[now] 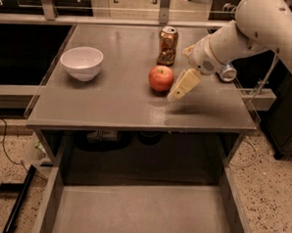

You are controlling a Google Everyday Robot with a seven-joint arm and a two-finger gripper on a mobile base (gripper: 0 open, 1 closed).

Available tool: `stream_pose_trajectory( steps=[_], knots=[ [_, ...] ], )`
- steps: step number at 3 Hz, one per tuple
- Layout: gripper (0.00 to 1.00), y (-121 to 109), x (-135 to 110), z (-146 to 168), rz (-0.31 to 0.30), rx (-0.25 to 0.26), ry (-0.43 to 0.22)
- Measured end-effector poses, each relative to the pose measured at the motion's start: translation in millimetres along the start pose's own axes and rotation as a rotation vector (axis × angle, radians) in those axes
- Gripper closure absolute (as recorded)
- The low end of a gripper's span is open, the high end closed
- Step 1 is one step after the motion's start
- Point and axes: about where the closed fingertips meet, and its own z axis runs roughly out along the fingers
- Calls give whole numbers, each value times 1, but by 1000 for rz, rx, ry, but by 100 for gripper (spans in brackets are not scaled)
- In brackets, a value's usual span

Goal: Place apple into top drawer

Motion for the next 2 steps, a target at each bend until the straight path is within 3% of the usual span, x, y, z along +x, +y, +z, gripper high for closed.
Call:
stream_pose_trajectory(
  steps=[2],
  knots=[
    [0, -1, -32, 15, -5, -52, -63]
  ],
)
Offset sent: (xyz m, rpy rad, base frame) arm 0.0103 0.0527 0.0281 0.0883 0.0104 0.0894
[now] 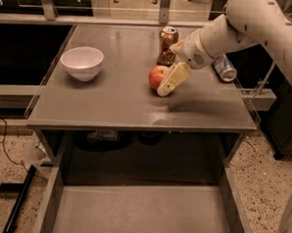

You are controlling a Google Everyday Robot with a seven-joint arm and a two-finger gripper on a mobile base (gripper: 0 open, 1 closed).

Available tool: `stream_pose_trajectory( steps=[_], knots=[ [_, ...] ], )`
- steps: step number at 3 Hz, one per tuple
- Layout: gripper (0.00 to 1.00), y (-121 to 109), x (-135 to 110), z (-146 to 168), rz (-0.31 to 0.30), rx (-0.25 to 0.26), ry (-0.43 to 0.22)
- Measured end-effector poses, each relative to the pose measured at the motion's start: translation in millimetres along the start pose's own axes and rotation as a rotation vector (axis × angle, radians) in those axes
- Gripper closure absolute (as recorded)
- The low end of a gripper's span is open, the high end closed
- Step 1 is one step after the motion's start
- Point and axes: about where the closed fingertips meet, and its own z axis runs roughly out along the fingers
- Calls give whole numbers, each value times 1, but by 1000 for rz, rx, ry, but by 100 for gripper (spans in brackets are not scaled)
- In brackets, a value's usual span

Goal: Place apple into top drawer

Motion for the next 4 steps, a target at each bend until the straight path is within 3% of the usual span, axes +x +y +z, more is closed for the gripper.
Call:
stream_pose_trajectory(
  steps=[1, 4],
  knots=[
    [19, 0, 0, 0, 0, 0, 0],
    [88, 0, 0, 0, -1, 0, 0]
  ],
)
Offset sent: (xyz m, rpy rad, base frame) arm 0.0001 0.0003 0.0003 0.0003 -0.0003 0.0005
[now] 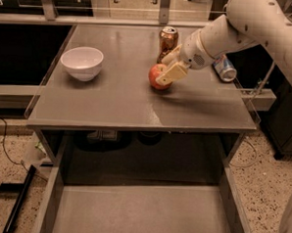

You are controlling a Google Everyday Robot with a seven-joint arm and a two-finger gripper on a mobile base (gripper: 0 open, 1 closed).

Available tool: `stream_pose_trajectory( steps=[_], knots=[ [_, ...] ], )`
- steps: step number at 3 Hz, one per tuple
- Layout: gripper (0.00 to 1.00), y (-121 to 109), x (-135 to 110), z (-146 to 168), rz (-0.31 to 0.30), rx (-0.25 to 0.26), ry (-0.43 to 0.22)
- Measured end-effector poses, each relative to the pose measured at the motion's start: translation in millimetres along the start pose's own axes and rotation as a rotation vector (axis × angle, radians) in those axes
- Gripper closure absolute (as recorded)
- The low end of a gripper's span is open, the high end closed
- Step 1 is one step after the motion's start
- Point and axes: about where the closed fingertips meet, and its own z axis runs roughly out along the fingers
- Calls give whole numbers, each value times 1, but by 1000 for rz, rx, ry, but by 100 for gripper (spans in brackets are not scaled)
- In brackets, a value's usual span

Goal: Place apple into top drawer

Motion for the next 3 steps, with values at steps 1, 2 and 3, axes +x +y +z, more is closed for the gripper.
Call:
stream_pose_trajectory(
  steps=[1, 2, 3],
  knots=[
    [100, 0, 0, 0, 0, 0, 0],
    [100, 2, -2, -5, -5, -3, -14],
    [100, 19, -8, -28, -16, 8, -70]
  ],
)
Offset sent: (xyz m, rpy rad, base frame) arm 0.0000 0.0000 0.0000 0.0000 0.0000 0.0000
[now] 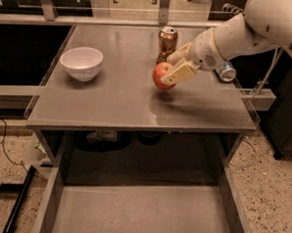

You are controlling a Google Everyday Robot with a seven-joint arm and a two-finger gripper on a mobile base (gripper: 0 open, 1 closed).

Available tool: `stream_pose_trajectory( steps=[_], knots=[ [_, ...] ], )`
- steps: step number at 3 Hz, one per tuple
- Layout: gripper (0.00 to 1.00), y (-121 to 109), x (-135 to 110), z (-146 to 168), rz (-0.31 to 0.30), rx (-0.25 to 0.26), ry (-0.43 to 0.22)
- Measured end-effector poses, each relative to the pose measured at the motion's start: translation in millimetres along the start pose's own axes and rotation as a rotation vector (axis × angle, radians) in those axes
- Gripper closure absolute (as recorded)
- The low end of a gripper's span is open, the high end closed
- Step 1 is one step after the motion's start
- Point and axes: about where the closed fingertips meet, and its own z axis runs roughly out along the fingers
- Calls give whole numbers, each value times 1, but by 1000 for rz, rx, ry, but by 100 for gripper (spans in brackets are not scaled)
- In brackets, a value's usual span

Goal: Place apple into top drawer

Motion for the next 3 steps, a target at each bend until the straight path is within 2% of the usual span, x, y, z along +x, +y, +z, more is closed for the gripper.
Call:
stream_pose_trajectory(
  steps=[1, 2, 3],
  knots=[
    [100, 25, -2, -37, -10, 31, -48],
    [100, 62, 7, -80, -12, 77, -62],
    [100, 118, 26, -116, 6, 108, -26]
  ],
)
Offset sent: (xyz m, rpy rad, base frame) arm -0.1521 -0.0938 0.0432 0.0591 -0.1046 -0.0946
